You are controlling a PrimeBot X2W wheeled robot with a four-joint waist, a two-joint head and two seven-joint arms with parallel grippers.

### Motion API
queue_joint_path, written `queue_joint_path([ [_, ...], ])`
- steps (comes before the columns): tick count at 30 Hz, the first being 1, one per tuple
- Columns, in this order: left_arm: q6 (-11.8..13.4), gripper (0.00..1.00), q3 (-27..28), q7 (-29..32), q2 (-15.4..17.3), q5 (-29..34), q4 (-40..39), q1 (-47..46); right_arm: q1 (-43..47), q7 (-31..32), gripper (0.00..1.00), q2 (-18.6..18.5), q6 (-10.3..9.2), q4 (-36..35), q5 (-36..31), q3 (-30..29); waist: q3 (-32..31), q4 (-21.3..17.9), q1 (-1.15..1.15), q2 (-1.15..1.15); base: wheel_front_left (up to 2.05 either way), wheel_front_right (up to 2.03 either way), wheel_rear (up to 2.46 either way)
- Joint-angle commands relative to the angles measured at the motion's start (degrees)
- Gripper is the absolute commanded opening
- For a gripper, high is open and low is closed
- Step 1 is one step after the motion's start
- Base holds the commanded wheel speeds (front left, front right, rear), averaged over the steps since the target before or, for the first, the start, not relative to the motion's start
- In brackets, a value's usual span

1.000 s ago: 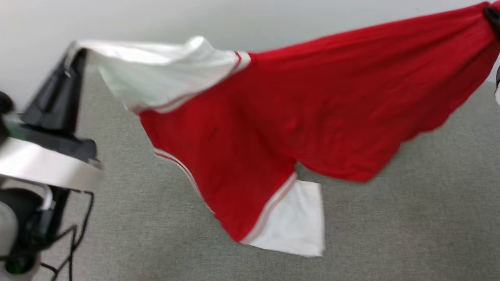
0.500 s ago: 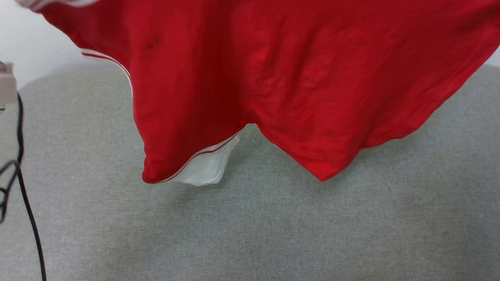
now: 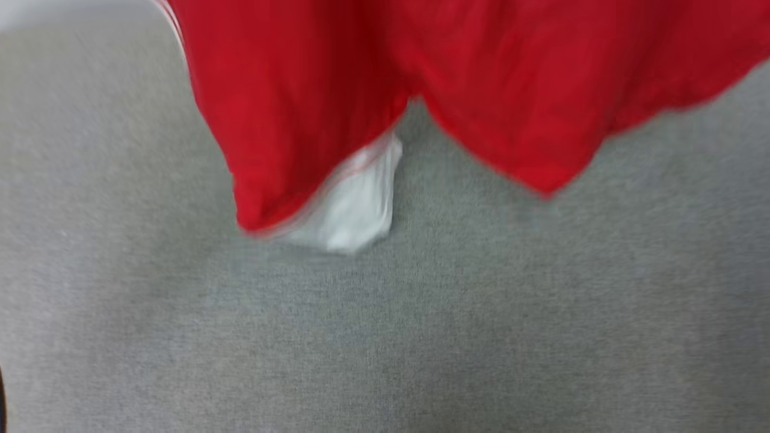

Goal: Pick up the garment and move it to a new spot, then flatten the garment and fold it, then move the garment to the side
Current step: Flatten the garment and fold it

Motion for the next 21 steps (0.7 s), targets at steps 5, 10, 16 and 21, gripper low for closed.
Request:
queue_joint_path([
  [5,-4.03,0.00,-3.32,-1.33,-1.13,3.40,9.16,-13.59,-11.36,-3.29,0.00,-1.38,-0.14,6.44,-3.87,-0.76,11.41,1.45,-0.01,0.00,0.00,0.00,0.00],
  [10,-6.99,0.00,-6.47,-3.59,-3.45,7.81,19.27,-27.92,-23.01,-7.57,0.00,-0.72,-0.14,14.44,-8.17,-0.17,17.07,1.85,-0.01,0.00,0.00,0.00,0.00],
  [16,-8.64,0.00,-9.53,-9.59,-7.52,12.90,33.82,-43.72,-35.04,-15.06,0.00,1.29,-0.15,25.11,-14.49,-0.56,21.56,2.28,-0.01,0.00,0.00,0.00,0.00],
  [21,-9.36,0.00,-11.49,-13.39,-10.08,14.65,42.22,-48.64,-39.44,-19.67,0.00,2.51,-0.15,31.19,-18.13,-0.44,23.45,2.79,-0.01,0.00,0.00,0.00,0.00],
])
